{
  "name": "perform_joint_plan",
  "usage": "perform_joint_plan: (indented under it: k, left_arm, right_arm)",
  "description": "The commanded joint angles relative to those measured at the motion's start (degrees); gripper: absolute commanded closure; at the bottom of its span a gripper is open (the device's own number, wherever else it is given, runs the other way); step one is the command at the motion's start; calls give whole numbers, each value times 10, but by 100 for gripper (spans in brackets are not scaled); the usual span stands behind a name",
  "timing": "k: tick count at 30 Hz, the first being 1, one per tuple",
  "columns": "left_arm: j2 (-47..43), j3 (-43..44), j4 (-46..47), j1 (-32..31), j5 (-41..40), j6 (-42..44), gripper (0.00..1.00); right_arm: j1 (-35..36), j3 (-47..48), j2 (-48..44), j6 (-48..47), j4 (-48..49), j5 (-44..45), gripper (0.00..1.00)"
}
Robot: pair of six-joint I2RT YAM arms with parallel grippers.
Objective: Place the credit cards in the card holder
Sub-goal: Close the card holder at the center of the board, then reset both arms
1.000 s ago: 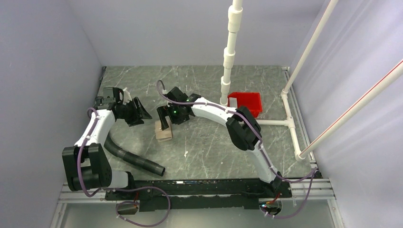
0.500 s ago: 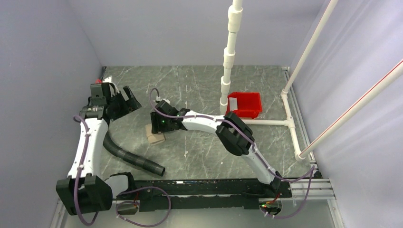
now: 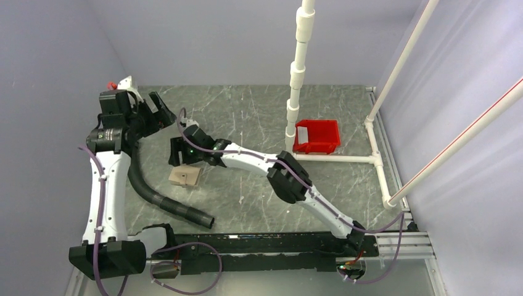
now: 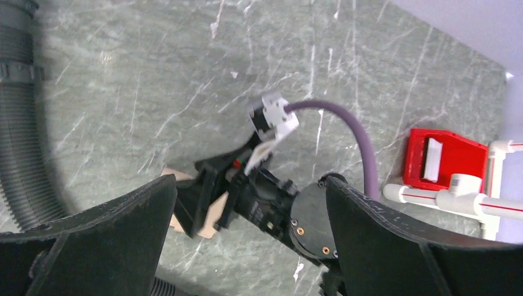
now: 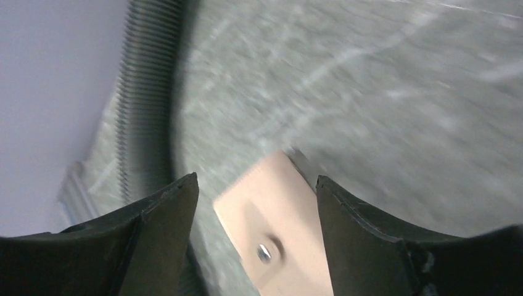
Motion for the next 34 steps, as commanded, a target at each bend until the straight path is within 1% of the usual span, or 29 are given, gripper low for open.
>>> perform_joint_plan:
  k: [1,3,4,6,9,11,12,15,18,20,24,26,30,34]
  left_arm:
    - [1,74,-15,0,38,12,2]
    - [4,103,-15,0,55,14,1]
    - [6,116,-13,0,64,15,1]
    - [11,137,-2,0,90,14,1]
    - [11,153,45,0,144,-5,1]
    - [10,155,93,0,193,-27,1]
    - [8,152,134,-1,219,-41,1]
    - [-11,125,261,-1,284,-90,1]
    - [-36,108,342,-2,315,-102,1]
    - [-54,106,366,-2,312,-89,0]
    - [-93,103,373,-2,255,-59,1]
    - [-105,101,374,-2,228,-54,1]
    - [-113,100,372,-2,209,-44,1]
    - [-110,103,368,-2,219,-42,1]
  right_arm:
    - [-14,-90,-182,-130,-101,72,23]
    - [-26,-172,-253,-172,-137,67,17]
    - [-29,-194,-292,-190,-151,69,15]
    - [-30,-284,-374,-214,-169,82,11]
    - [-31,-386,-512,-247,-182,109,7]
    - [-34,-422,-597,-274,-203,144,5]
    - [-36,-431,-654,-286,-212,162,5]
    - [-38,-452,-776,-317,-219,233,3]
    - [-38,-452,-872,-362,-210,295,0]
    - [-38,-453,-926,-395,-192,329,0]
    - [-37,-462,-1011,-444,-147,383,0]
    - [-37,-461,-1037,-448,-136,400,0]
    - [-37,-472,-1081,-457,-120,428,0]
    - [-37,-488,-1115,-457,-105,468,0]
